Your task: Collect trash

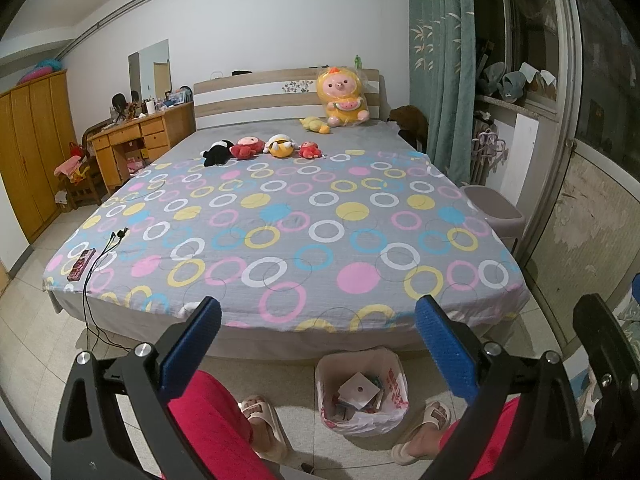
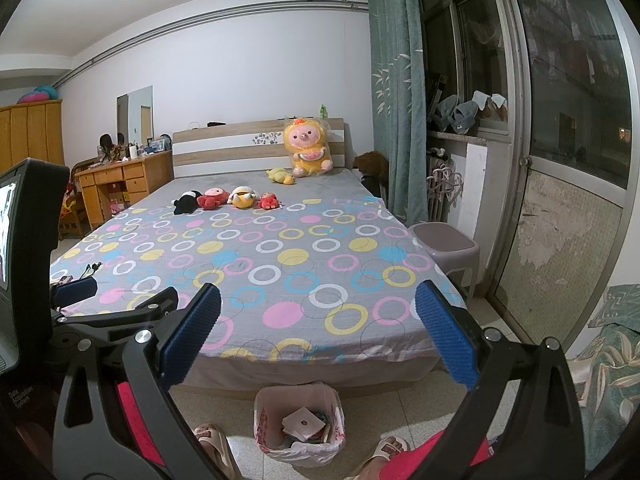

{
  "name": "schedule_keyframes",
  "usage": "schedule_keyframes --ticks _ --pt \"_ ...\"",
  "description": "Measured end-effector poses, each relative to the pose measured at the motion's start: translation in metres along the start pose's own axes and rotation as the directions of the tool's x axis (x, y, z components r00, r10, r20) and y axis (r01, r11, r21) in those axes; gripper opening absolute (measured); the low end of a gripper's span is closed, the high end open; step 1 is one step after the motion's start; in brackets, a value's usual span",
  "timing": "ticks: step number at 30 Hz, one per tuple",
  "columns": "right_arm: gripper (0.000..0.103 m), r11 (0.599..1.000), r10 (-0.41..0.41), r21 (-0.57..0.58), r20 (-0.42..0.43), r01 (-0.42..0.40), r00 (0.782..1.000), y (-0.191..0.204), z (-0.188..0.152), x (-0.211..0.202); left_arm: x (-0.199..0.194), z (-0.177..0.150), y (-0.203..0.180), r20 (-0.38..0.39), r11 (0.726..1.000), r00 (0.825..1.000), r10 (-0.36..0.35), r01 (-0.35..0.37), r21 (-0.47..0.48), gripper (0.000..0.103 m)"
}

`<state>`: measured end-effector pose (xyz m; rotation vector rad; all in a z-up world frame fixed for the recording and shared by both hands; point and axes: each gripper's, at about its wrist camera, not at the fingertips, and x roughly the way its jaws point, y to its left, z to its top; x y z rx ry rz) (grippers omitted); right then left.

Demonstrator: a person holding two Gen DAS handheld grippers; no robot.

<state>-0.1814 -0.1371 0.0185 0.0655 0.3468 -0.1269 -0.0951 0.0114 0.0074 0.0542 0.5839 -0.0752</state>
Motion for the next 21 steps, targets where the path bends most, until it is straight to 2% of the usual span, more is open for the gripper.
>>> schedule_keyframes --ticks 10,21 --pt "0.096 1.0 0.002 0.002 0.004 -0.002 1.0 -0.001 0.002 -0.001 -0.012 -0.003 0.011 0.031 1.0 0.999 -0.015 0.015 -0.003 0.095" --pt "0.096 1.0 -0.005 -0.001 0.005 0.005 1.0 -0.001 0.004 -0.001 -0.009 -0.003 0.01 0.013 1.0 1.0 -0.012 0.012 0.011 0.095"
